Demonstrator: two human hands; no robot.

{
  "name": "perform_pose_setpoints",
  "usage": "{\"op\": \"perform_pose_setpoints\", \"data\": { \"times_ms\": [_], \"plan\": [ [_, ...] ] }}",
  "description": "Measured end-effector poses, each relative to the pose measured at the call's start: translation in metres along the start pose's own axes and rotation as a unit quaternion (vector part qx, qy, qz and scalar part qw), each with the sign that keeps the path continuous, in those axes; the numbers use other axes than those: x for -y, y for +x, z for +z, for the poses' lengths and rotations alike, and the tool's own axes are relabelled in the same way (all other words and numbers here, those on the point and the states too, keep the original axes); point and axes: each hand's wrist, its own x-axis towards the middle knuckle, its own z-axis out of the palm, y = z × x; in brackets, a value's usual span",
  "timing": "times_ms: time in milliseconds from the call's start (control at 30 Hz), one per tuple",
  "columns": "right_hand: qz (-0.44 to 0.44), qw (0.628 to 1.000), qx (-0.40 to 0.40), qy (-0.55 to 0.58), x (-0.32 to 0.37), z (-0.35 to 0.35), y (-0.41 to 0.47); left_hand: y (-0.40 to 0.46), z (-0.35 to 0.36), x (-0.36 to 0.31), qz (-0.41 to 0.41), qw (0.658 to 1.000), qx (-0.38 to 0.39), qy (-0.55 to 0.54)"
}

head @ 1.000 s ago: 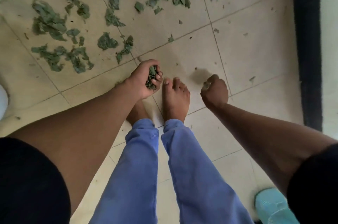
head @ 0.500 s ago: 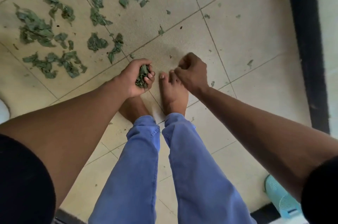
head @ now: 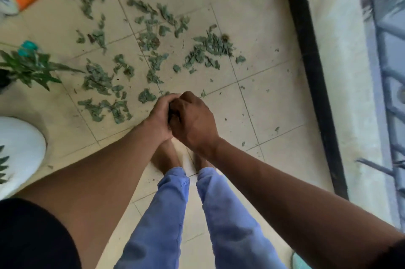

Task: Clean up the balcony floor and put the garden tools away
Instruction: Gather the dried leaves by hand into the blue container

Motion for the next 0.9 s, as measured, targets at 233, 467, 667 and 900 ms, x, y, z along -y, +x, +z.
{"op": "perform_pose_setpoints", "data": {
  "times_ms": [233,467,667,900],
  "plan": [
    [0.051,0.998,-0.044,-0.008,-0.058,-0.056,0.053,0.006,0.020,-0.043,0.006,0.995,0.012,-0.095],
    [0.079,0.969,0.056,-0.226,-0.186,-0.040,0.152,0.079,0.008,-0.044,-0.007,0.995,0.007,-0.102],
    [-0.030,0.945,0.076,-0.318,-0.237,-0.017,0.209,0.130,0.014,-0.025,-0.030,0.992,-0.016,-0.123],
    [-0.034,0.963,0.031,-0.264,-0.249,-0.010,0.226,0.145,0.032,-0.014,-0.044,0.987,-0.021,-0.153]
  ]
}}
